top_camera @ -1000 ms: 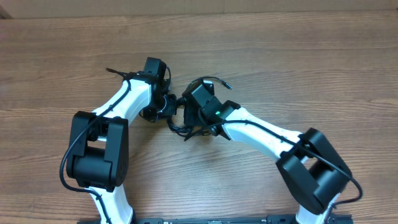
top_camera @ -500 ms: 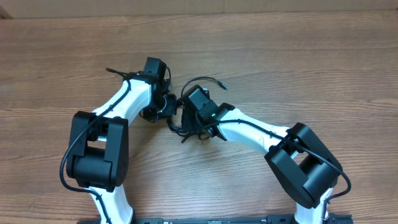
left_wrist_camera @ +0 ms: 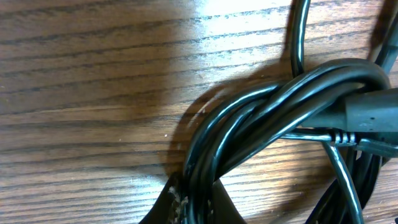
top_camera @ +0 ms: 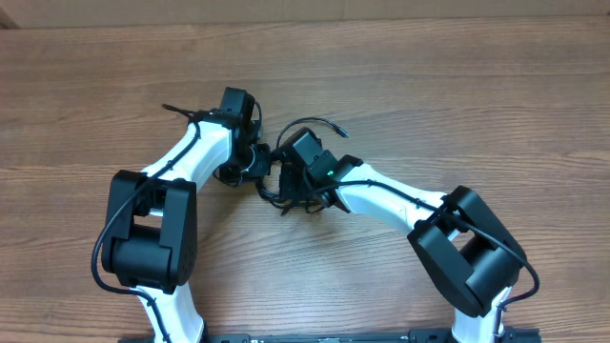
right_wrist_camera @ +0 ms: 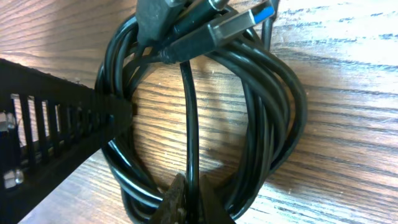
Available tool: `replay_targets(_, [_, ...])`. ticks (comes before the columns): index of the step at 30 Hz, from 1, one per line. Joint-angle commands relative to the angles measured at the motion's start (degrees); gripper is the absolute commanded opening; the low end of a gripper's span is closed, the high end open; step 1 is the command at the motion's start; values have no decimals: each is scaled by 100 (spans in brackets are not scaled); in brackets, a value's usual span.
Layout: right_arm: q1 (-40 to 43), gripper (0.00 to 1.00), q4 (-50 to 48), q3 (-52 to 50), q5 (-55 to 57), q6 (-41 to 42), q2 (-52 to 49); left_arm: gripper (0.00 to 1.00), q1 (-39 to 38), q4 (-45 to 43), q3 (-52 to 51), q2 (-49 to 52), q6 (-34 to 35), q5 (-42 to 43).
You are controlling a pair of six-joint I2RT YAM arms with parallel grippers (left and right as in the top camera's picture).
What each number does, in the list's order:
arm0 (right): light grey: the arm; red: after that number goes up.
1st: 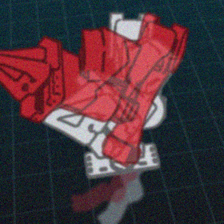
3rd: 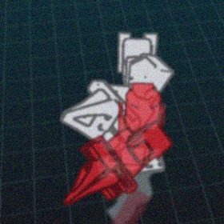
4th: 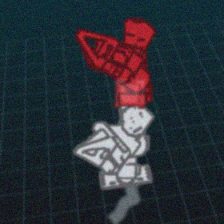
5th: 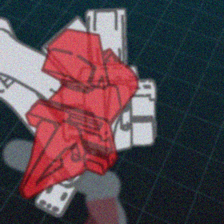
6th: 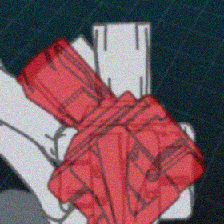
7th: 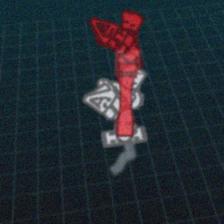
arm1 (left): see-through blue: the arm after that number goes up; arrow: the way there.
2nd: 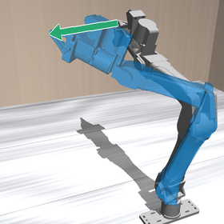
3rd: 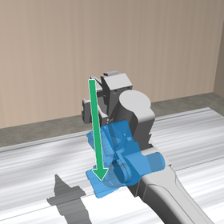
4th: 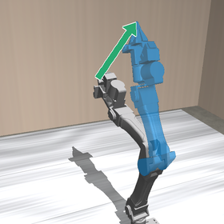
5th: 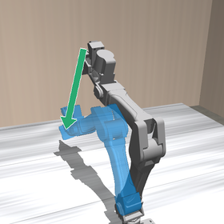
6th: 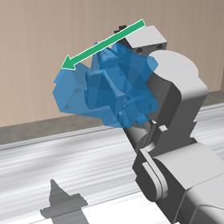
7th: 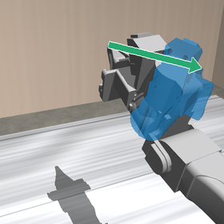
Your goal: Untangle cables
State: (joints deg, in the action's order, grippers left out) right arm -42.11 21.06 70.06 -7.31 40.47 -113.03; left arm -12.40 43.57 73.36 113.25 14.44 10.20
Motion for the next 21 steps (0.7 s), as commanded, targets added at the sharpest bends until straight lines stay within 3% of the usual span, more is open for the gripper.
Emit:
replay_targets(1, [146, 4, 37, -46, -911, -52, -11, 4, -37, -55, -59, -39, -31, -170])
replay_targets(5, [313, 4, 326, -20, -1644, -584, 229, 4, -37, -55, -59, -39, -31, -184])
replay_targets(21, [420, 4, 2765, -26, -1932, -586, 758, 5, -37, -57, -59, -39, -26, -186])
